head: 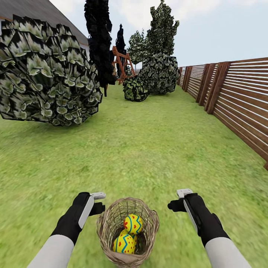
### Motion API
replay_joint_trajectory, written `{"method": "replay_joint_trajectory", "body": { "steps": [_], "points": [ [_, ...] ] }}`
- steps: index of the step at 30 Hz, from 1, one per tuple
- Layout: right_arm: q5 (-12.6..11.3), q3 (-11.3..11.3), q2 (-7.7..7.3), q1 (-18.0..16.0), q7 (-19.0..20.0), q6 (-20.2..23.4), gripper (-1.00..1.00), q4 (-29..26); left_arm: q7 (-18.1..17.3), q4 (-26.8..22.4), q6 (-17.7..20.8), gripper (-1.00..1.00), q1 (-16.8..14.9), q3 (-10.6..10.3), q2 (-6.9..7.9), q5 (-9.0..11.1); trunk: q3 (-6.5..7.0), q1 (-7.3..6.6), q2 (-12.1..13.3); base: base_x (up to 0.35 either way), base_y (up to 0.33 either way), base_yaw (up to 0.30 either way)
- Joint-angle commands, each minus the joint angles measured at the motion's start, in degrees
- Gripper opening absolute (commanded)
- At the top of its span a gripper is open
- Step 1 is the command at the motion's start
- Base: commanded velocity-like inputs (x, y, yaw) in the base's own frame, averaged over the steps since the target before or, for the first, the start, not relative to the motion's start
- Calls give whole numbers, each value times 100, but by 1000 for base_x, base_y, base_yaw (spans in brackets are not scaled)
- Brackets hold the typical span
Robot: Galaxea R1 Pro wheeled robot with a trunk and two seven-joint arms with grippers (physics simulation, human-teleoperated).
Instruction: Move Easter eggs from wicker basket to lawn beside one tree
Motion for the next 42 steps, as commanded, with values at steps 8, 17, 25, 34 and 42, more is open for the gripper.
{"method": "replay_joint_trajectory", "body": {
  "steps": [8,17,25,34,42],
  "points": [
    [59,-8,1,-3,55,22,100,-7,48,-16,16,100,-3,12,-4,64,-77,87,-163,3,2,0],
    [62,-8,1,-6,53,22,100,-7,-26,0,16,100,-3,12,-4,69,-239,285,-524,0,0,0],
    [59,-8,1,-3,56,22,100,2,-64,1,16,100,-4,12,-4,69,-383,461,-845,0,0,0],
    [59,-8,1,-3,56,22,100,2,-66,1,16,100,-3,12,-4,69,-544,658,-1206,0,0,0],
    [59,-8,1,-5,56,22,100,6,-65,-12,13,100,-4,12,-4,69,-616,746,-1366,0,0,0]
  ]
}}
